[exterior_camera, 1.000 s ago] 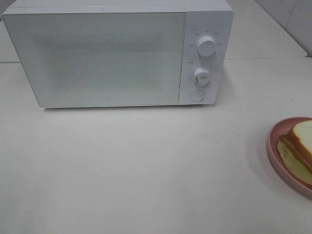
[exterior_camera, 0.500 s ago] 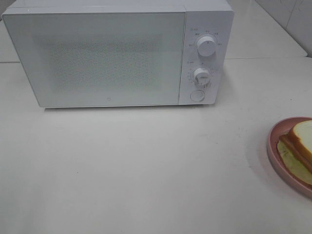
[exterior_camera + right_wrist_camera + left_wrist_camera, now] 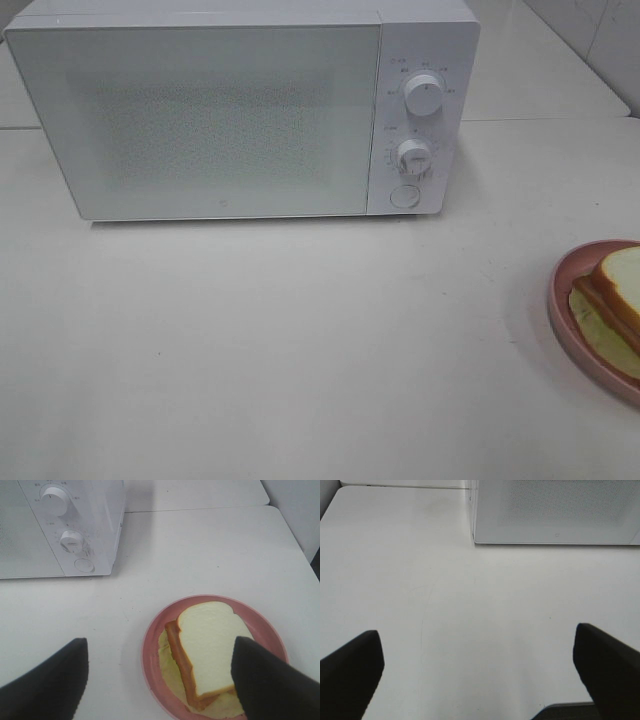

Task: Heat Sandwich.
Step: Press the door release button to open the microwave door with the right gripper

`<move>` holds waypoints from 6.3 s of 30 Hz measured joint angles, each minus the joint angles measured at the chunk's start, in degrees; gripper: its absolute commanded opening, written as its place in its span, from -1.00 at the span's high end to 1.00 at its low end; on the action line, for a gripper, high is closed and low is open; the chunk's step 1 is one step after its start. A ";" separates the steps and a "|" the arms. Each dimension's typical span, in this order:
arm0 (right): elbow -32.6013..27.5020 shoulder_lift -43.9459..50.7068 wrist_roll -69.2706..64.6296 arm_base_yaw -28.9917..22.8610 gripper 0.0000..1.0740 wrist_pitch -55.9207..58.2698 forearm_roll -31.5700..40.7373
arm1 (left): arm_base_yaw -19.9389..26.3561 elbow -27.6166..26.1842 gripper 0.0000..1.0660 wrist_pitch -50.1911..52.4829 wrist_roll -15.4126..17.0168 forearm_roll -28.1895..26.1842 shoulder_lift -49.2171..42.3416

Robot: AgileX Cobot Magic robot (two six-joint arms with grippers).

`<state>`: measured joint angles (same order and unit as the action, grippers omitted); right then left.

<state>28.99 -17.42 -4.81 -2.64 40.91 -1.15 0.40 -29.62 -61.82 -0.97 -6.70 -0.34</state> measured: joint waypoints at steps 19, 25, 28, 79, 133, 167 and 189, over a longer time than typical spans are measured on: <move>-2.01 -16.84 0.00 0.00 -0.42 -17.13 0.00 | 0.00 0.00 -0.84 0.00 0.00 0.00 0.00; -2.01 -22.98 0.00 0.00 -0.42 -22.29 0.00 | 0.00 0.00 -0.84 0.00 0.00 0.00 0.00; -2.01 -26.30 0.00 0.00 -0.42 -25.27 0.00 | 0.00 0.00 -0.84 0.00 0.00 0.00 0.00; -12.78 -65.60 18.28 -26.30 -0.42 -94.48 29.74 | 0.00 0.00 -0.84 0.00 0.00 0.17 0.00; -12.66 -76.26 -56.21 -44.63 -0.19 -106.97 48.87 | 0.00 0.00 -0.84 0.00 0.00 0.17 0.00; -11.00 -82.56 -72.42 -44.63 1.00 -104.91 48.82 | 0.00 0.00 -0.84 0.00 0.00 0.17 0.00; 0.80 -90.24 -72.08 -35.01 0.99 -97.57 38.62 | 0.00 0.00 -0.84 0.00 0.00 0.17 0.00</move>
<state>29.79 -107.66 -76.89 -37.64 -56.67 37.47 0.40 -29.62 -61.82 -0.97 -6.53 -0.34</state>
